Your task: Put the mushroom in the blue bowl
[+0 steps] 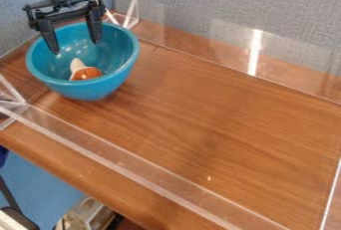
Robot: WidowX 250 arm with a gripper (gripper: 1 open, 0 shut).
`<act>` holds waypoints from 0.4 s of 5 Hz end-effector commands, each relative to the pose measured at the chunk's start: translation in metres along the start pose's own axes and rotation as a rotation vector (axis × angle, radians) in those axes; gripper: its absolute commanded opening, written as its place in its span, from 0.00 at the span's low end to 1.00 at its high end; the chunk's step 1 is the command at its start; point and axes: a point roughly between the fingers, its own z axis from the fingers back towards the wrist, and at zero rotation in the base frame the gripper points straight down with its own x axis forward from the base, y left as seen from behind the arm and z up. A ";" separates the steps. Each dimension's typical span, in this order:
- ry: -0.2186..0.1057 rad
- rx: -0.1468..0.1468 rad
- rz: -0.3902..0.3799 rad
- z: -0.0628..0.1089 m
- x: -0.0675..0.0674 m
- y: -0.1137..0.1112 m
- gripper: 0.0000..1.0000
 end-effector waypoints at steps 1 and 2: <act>-0.113 -0.041 -0.026 0.039 -0.004 -0.012 1.00; -0.128 -0.048 -0.047 0.046 -0.010 -0.023 1.00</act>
